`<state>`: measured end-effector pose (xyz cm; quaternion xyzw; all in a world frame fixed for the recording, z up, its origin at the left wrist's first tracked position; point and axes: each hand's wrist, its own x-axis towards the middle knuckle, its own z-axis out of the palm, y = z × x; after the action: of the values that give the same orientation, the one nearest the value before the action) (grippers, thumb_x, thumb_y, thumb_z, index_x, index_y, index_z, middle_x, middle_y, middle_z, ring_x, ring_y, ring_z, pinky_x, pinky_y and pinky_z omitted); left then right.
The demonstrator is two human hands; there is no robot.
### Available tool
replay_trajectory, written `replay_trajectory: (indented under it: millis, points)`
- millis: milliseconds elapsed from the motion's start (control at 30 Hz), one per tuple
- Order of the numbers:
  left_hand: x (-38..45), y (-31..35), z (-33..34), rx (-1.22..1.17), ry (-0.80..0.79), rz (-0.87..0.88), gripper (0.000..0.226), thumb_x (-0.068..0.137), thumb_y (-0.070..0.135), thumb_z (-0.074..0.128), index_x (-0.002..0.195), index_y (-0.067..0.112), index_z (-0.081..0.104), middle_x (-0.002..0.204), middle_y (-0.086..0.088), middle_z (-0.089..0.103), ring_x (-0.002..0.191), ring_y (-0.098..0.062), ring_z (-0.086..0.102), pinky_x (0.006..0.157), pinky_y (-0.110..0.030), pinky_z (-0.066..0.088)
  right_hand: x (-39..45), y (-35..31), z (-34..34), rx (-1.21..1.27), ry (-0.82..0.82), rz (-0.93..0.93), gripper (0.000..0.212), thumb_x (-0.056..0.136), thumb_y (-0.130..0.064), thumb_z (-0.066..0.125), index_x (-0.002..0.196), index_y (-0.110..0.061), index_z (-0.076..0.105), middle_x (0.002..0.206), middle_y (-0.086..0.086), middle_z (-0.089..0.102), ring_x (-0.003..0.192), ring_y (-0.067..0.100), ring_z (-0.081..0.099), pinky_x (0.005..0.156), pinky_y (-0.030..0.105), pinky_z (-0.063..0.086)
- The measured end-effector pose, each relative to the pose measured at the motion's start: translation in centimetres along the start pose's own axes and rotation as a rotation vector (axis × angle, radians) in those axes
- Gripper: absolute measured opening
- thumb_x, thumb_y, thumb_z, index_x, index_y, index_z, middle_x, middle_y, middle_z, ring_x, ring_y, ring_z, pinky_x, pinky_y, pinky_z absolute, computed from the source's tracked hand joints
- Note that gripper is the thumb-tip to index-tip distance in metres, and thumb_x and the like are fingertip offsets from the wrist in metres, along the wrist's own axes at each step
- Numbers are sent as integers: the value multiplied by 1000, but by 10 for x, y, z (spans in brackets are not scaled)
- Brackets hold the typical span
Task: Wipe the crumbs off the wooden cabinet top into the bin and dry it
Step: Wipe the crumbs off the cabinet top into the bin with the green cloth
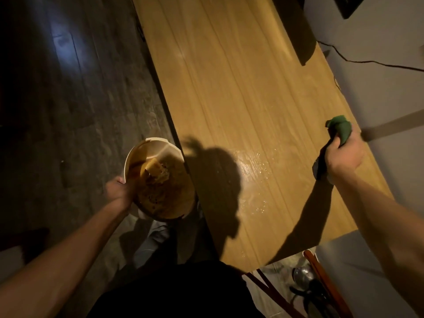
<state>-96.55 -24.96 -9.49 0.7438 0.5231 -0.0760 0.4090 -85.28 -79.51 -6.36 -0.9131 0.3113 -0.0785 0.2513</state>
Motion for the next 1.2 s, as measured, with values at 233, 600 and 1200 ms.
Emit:
replay_trajectory:
  millis: [233, 600, 1200]
  points:
    - [-4, -11, -7, -53, -116, 121, 27, 83, 8, 71, 64, 11, 53, 58, 1, 53, 58, -13, 51, 47, -25, 39, -62, -44, 31, -59, -134, -196, 59, 90, -15, 54, 143, -37, 41, 129, 3, 65, 112, 33, 64, 96, 46, 50]
    - [-9, -7, -17, 41, -122, 79, 38, 78, 37, 73, 63, 9, 52, 73, -13, 56, 74, -31, 56, 69, -48, 51, -247, -136, 102, -43, -287, -393, 72, 88, -14, 71, 153, -27, 41, 160, -1, 42, 141, 22, 47, 105, 41, 49]
    - [-26, -32, -38, 57, -249, 122, 19, 82, 16, 72, 74, 15, 55, 69, 2, 55, 76, -24, 58, 50, -26, 40, -322, -151, 67, 377, -388, -274, 49, 99, -3, 54, 146, -16, 52, 136, -2, 65, 116, 4, 61, 105, 20, 44]
